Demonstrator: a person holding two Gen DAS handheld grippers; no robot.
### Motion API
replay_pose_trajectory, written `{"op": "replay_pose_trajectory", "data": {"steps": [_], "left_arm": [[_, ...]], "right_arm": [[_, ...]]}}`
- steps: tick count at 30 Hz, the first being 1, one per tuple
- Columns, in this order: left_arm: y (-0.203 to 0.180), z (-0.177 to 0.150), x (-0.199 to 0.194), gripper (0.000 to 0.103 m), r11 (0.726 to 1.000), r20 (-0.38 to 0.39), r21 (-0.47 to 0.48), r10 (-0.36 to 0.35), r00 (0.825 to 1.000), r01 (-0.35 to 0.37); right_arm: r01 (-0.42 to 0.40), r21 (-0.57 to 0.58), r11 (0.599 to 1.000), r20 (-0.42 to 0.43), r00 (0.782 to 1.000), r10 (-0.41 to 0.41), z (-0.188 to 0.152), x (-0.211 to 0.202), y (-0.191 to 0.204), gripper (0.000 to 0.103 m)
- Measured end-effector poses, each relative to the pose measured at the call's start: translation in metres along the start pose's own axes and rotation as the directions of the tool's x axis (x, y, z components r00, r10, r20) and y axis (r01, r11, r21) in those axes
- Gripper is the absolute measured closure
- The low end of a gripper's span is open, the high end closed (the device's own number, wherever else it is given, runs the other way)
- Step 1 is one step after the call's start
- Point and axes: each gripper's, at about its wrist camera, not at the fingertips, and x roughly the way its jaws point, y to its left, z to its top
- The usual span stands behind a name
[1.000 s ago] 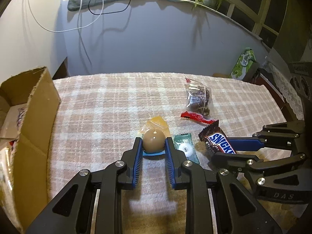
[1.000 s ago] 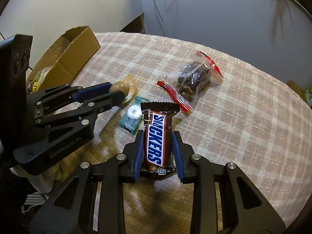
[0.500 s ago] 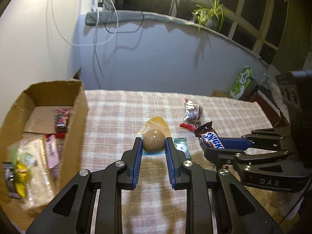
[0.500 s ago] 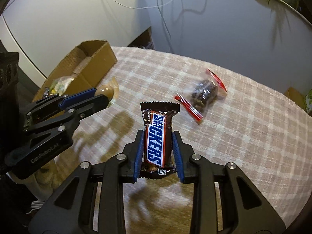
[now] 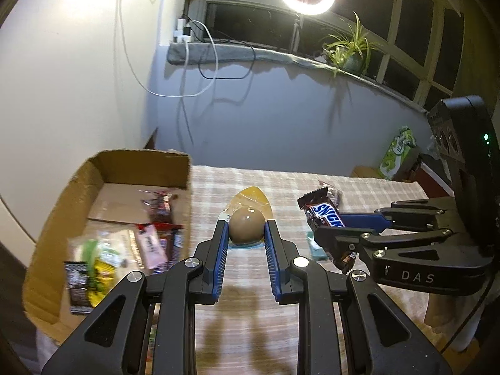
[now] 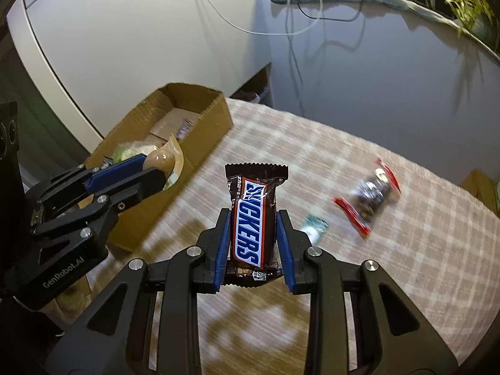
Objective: Organize snacks
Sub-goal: 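Carry both candies into the cardboard box and open both grippers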
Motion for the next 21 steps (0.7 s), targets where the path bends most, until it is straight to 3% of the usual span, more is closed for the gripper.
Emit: {"op": "replay_pose_trajectory", "data": {"steps": [21], "left_arm": [[0.085,0.016,-0.01,0.081,0.989,0.021,-0.078,0.13,0.991,-0.128]], "right_arm": [[-0.086,-0.117,0.989,-0.011,0.996,0.085,0.067,0.062,0.081,0.073]]}}
